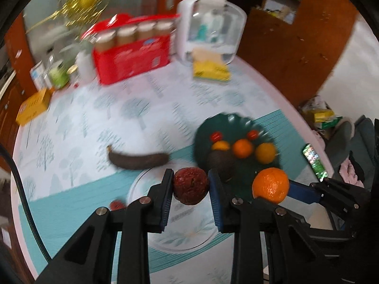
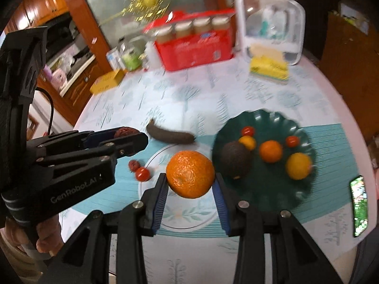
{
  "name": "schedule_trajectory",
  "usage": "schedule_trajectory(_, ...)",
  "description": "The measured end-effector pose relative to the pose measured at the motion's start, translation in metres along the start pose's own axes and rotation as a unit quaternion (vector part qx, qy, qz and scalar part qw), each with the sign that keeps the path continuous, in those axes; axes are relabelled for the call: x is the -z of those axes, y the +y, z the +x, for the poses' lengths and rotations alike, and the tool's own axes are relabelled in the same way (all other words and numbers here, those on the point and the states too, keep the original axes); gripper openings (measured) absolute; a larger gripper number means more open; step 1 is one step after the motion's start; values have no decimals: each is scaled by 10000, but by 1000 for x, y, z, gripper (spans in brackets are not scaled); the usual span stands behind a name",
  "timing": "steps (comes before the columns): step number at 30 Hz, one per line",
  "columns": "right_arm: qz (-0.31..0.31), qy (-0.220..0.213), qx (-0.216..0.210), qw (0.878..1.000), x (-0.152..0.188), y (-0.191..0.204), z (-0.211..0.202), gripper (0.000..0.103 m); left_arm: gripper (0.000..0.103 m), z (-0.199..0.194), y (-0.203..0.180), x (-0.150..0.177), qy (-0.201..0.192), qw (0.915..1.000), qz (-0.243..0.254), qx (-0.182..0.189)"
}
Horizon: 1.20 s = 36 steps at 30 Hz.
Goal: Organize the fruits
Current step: 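Carry the mandarin in the right tool and lychee in the left tool over the plate, then open the right tool releasing the mandarin while the left tool releases the lychee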
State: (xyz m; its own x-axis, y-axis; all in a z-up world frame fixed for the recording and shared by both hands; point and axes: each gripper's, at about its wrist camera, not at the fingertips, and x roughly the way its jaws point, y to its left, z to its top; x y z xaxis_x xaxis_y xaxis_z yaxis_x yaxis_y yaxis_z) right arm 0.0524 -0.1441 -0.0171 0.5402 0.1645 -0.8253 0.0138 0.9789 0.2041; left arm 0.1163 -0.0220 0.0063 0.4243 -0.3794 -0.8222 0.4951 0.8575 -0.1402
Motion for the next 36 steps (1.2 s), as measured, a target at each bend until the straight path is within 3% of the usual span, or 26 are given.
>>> schedule_trajectory(6, 184, -375, 355, 9985, -12, -45, -40, 39, 28, 2, -56, -37, -229, 9991, 316, 137)
schedule_trajectory(12, 483, -424, 629, 9960, -24, -98, -43, 39, 28, 41, -91, -71, -124, 9991, 384, 97)
schedule_trajectory(23, 635, 215, 704, 9953, -31, -173, 19, 39, 28, 163, -118, -92, 695, 9964, 328, -348)
schedule_trajectory(33, 444, 1050, 589, 9917, -16, -190, 92, 39, 28, 243, -129, -82, 1322, 9887, 447, -551)
schedule_trajectory(36, 302, 966, 609, 9930, -17, -188, 96, 39, 28, 254, -128, -80, 1441, 9867, 465, -596)
